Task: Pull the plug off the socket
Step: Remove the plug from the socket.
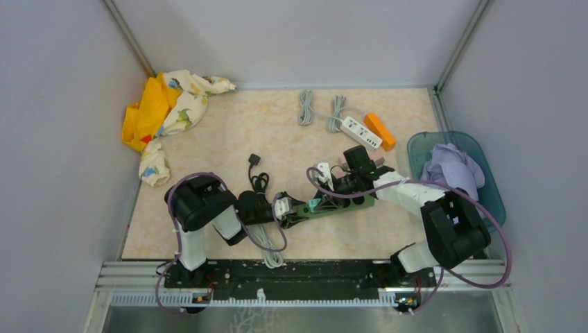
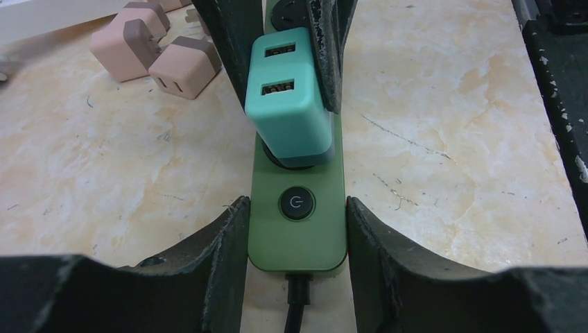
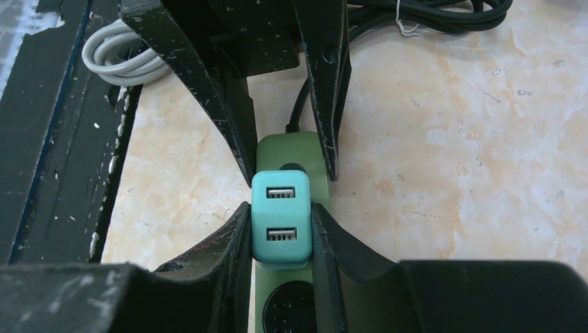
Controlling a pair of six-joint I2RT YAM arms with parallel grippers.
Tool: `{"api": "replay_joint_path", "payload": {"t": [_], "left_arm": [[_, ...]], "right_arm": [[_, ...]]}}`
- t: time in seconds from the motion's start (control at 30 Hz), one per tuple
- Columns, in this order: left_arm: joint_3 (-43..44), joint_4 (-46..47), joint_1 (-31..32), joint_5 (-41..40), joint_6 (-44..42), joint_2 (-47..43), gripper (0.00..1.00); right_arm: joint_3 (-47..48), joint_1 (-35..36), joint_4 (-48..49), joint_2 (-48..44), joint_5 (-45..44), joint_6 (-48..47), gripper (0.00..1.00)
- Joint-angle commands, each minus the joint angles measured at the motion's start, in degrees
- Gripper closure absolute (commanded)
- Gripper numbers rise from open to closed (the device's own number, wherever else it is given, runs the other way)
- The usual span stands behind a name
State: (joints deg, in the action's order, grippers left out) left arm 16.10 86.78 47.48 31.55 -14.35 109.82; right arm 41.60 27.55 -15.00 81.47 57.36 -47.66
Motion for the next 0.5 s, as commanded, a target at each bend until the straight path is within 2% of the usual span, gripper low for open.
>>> {"api": "replay_joint_path", "payload": {"t": [0.0, 0.2, 0.33, 0.47], "left_arm": [[-0.3, 2.9, 0.2, 1.9, 0.1, 0.7, 1.0], [-0.3, 2.8, 0.2, 1.9, 0.1, 0.7, 1.0], [-0.3, 2.9, 0.2, 2.1, 0.1, 0.7, 1.0], [-0.5, 3.2, 0.2, 2.0, 0.2, 0.6, 1.0]], "right_arm": [[2.3, 0.3, 8.3, -3.2, 5.9, 5.8, 1.0], [5.4, -1.7, 1.6, -2.8, 5.7, 2.6, 1.0], [8.5, -3.5, -11.6, -1.5, 10.9, -9.7, 1.0], [6.7, -3.5, -7.8, -2.0, 8.9, -7.8, 1.0]]}}
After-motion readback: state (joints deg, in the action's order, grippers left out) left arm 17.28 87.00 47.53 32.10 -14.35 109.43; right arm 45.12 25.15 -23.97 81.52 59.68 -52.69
